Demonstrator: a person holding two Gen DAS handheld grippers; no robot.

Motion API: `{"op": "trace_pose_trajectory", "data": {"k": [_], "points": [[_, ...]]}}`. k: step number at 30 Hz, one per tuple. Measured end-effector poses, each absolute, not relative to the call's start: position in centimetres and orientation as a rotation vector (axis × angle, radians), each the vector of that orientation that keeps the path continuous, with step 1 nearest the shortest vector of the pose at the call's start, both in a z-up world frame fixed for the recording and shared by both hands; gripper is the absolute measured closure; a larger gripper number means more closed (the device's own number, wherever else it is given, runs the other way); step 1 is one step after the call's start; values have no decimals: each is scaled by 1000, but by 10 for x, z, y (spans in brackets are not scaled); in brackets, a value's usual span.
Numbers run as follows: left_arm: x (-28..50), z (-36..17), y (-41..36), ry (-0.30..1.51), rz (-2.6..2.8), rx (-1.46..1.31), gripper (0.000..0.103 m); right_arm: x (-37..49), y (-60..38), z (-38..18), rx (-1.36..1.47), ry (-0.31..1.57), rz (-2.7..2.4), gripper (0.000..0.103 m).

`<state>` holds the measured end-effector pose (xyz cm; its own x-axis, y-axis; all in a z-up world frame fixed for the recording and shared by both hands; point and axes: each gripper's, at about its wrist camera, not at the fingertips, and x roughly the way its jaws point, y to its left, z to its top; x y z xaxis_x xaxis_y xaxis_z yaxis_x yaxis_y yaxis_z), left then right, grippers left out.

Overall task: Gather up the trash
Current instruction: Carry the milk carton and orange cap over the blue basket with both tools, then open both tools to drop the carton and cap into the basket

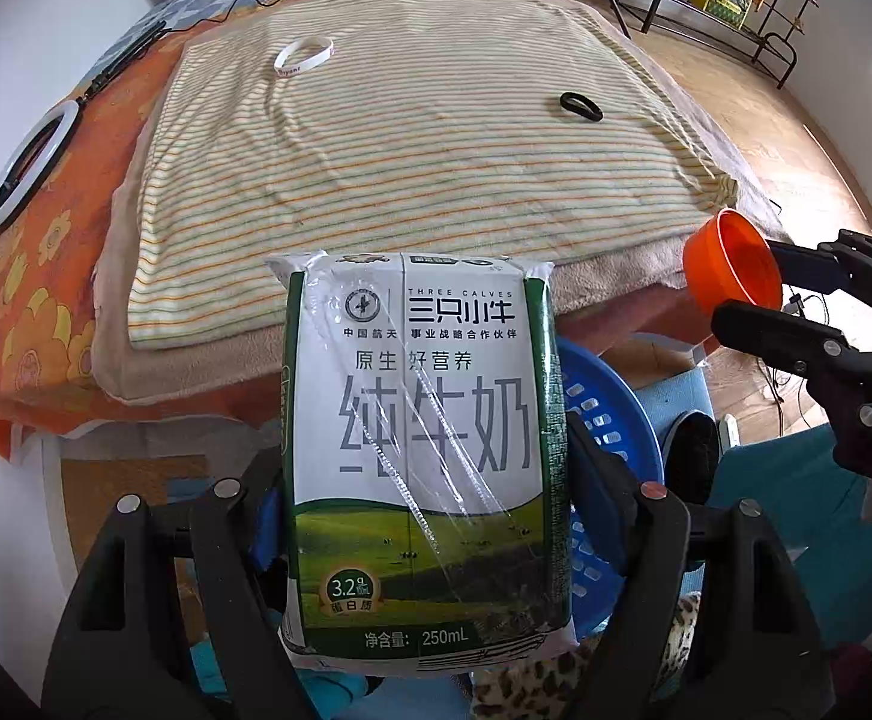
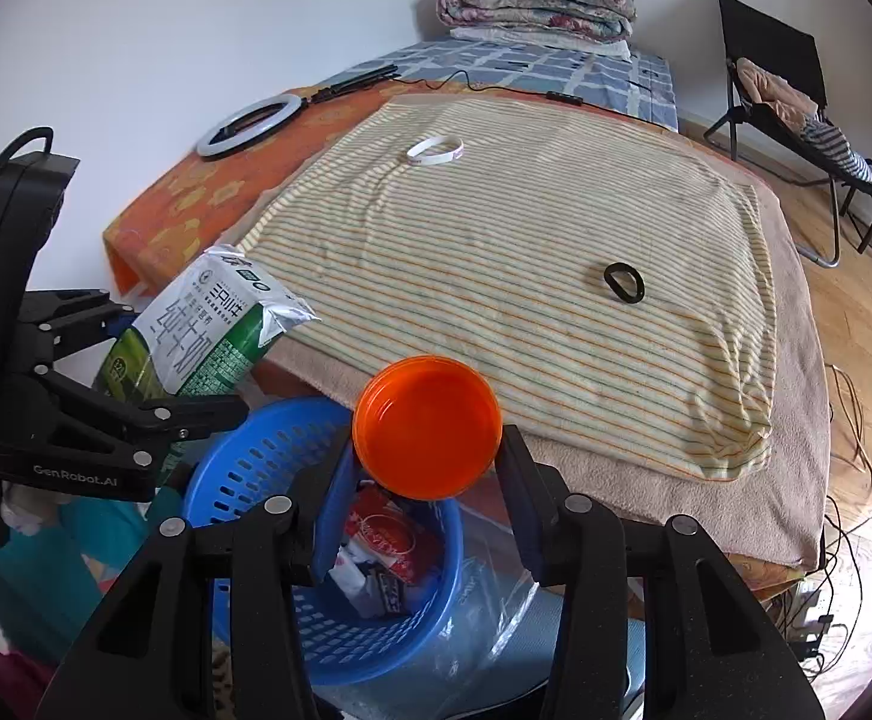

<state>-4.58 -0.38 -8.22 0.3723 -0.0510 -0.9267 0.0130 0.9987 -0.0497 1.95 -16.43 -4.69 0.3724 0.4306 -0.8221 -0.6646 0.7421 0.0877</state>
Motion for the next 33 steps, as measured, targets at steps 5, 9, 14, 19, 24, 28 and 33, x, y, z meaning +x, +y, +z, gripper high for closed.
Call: {"op": "trace_pose_trajectory", "data": {"k": [5,9,14,19,24,28,33], "points": [[-62,-109,-7,1247,-50,-45,24,3,-160,-67,-300,995,729,59],[-69,-129,-6,1283,-46,-54,24,-7,-158,-81,-314,1023,738,59],[-77,-151,-6,1329,-42,-61,24,-16,-154,-95,-335,1045,745,58],[-81,-167,-7,1356,-32,-44,24,-21,-151,-106,-358,1063,746,59],[-81,-175,-9,1370,-30,-33,24,-24,-148,-118,-362,1092,744,58],[-79,-174,-10,1361,-33,-16,23,-25,-146,-124,-366,1109,750,58],[-77,-176,-11,1369,-41,-25,23,-26,-145,-128,-368,1124,749,58]]}}
